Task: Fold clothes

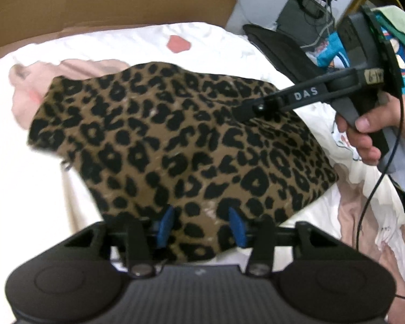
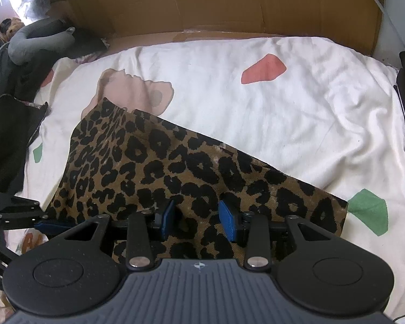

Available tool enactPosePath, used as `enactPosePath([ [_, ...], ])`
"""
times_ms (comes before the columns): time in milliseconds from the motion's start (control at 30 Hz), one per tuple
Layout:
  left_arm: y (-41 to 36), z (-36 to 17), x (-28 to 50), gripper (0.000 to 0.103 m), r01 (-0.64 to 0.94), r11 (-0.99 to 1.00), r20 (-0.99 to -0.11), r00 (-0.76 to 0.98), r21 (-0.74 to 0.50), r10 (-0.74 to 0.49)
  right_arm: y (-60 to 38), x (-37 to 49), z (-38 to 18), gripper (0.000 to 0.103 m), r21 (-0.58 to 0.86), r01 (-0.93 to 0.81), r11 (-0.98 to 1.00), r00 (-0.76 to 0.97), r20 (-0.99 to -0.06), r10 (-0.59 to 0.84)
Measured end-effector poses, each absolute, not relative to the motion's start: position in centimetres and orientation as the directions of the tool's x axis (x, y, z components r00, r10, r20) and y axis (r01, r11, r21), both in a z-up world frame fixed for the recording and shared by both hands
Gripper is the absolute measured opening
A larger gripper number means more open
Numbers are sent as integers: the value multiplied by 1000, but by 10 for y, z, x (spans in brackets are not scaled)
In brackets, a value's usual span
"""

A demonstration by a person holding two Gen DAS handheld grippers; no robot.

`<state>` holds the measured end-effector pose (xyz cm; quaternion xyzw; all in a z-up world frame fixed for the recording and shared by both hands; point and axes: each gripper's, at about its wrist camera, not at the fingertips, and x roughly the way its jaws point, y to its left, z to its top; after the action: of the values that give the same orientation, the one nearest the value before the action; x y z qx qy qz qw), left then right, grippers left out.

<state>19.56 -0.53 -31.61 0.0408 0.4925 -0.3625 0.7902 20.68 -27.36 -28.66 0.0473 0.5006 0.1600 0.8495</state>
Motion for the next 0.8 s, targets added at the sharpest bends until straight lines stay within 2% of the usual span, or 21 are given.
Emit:
enactPosePath([
  [67,-1,-317,195,28,616,742,-819,262,-265,-510,-273,207,-287,43,233,-228,945,449,-836,315],
  [167,4,-317,192,21,623,747,-833,269,-232,-484,-271,207,-287,43,219,-234,947,453,-838,305],
  [400,19,-310,185,21,605,771,-845,293,-197,-446,-286,197,-266,44,271,-178,946,490,-810,324],
  [600,54,-294,192,29,462,838,-819,334,-289,-466,-326,160,-236,44,373,-103,922,565,-741,363],
  [800,73,-294,201,36,328,869,-810,344,-371,-476,-360,117,-241,45,464,10,886,580,-725,373],
])
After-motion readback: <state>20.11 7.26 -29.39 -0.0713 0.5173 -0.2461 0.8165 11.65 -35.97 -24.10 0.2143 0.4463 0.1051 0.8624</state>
